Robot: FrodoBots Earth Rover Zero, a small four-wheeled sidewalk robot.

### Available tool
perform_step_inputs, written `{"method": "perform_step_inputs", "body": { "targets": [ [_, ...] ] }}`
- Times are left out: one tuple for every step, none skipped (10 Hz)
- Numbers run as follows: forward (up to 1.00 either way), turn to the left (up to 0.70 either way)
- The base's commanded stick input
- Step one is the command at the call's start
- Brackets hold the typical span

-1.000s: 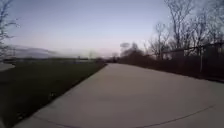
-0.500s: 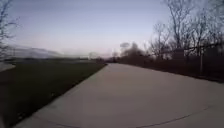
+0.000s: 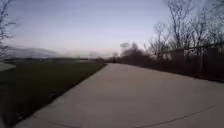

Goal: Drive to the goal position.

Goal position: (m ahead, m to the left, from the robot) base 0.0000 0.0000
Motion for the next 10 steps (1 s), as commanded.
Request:
{"method": "perform_step_inputs", "body": {
  "targets": [
    [0.00,0.00],
    [0.02,0.00],
    [0.04,0.00],
    [0.01,0.00],
    [0.00,0.00],
    [0.00,0.00],
    [0.03,0.00],
    [0.05,0.00],
    [0.05,0.00],
    [0.05,0.00]
  ]
}}
